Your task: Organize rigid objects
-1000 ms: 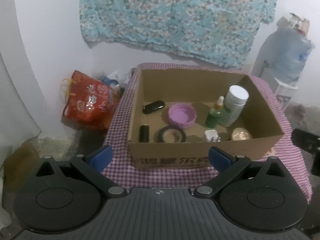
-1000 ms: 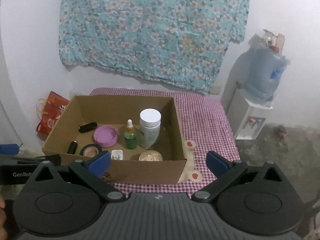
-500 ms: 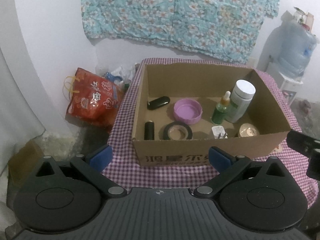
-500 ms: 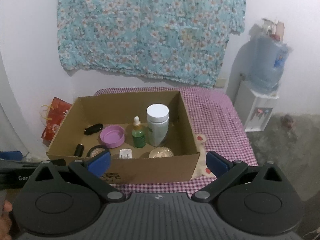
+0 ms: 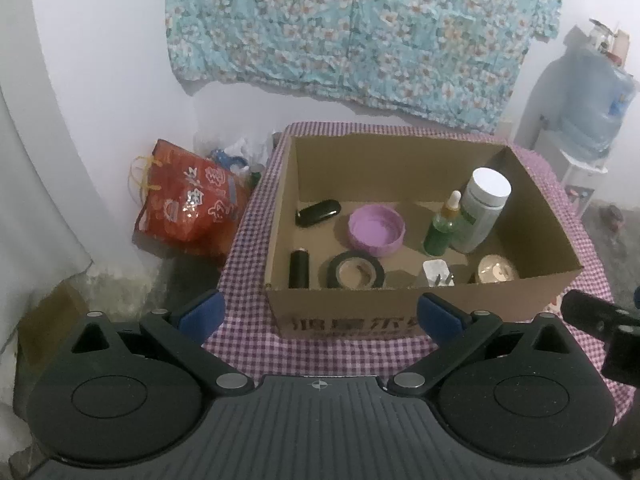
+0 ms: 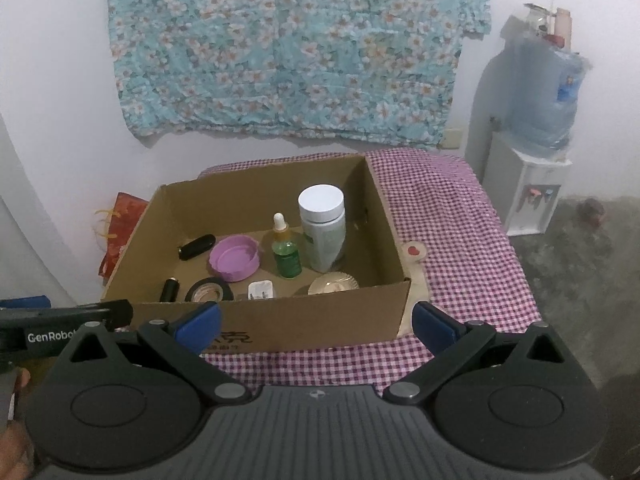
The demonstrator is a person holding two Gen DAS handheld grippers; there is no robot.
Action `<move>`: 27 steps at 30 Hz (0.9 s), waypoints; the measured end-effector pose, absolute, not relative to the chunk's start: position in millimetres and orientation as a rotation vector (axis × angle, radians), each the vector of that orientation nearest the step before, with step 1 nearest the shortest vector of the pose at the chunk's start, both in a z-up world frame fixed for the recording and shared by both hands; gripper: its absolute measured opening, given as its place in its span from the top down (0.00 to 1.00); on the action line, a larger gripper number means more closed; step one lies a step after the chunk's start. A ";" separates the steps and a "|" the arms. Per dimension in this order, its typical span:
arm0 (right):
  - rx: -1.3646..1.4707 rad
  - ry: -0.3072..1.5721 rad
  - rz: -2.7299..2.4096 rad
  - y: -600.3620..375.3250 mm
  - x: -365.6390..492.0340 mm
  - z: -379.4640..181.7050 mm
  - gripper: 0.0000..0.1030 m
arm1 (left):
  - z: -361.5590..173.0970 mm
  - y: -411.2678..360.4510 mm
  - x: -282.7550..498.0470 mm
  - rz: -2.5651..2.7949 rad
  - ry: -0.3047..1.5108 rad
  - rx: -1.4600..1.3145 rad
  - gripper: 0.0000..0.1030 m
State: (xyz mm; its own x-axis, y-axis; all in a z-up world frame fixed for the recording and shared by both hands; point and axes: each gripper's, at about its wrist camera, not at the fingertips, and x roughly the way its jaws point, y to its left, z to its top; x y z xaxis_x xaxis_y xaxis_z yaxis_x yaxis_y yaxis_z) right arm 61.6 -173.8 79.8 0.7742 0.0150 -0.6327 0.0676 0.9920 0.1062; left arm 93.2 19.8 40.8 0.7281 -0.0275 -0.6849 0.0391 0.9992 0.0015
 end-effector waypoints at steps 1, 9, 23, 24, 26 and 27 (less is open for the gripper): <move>0.126 0.685 -0.026 -173.8 62.0 79.4 0.00 | 41.2 19.3 93.5 -0.035 0.754 0.016 0.00; 0.135 0.686 0.007 -175.1 64.6 77.7 0.00 | 41.5 13.5 94.1 -0.046 0.774 -0.007 0.00; 0.135 0.712 0.018 -173.4 77.9 72.1 0.00 | 39.5 -0.1 95.8 -0.063 0.781 -0.006 0.00; 0.135 0.713 0.015 -173.9 78.3 72.1 0.00 | 39.3 -0.9 96.1 -0.061 0.781 -0.002 0.00; 0.136 0.713 0.014 -174.6 79.3 71.7 0.00 | 38.6 -2.0 96.6 -0.059 0.781 0.006 0.00; 0.136 0.714 0.013 -174.6 79.3 71.7 0.00 | 38.1 -1.6 97.2 -0.059 0.782 0.008 0.00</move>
